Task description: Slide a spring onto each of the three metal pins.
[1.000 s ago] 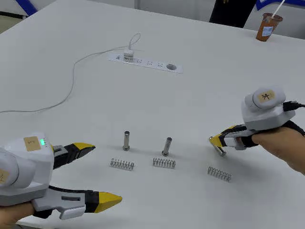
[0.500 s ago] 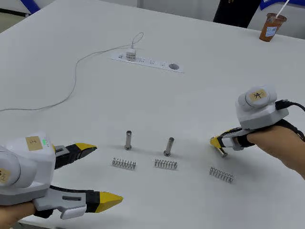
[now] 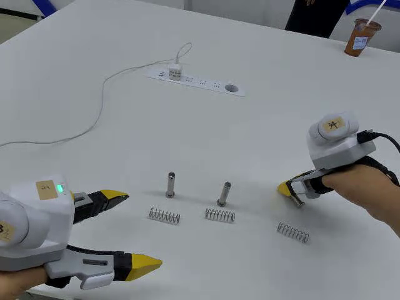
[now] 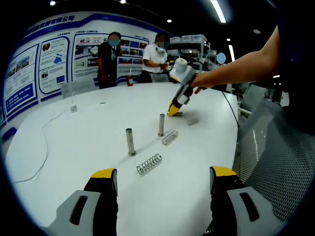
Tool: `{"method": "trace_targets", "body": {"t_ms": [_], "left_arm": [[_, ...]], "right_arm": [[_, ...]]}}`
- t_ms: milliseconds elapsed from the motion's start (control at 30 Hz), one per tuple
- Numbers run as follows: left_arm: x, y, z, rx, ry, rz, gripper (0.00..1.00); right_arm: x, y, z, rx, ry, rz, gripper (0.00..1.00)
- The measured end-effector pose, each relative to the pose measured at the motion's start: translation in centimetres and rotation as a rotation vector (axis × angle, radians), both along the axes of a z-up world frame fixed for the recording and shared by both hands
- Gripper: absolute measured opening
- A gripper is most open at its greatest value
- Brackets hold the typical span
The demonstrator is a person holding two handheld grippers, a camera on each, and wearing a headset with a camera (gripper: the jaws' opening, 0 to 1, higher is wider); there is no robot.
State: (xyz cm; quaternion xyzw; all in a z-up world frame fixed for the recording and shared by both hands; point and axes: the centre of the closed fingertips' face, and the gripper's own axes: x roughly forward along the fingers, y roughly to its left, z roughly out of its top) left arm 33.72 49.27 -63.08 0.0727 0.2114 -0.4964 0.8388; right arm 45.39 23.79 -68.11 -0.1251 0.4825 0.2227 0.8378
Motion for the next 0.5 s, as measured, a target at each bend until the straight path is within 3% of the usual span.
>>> {"method": "trace_targets", "body": {"t_ms": [500], "left_arm": [[0.17, -0.09, -0.15, 0.001, 0.003, -0.002, 0.77]], "right_arm": [[-0.09, 0.06, 0.03, -0.028, 0.022, 0.006, 0.11]]}}
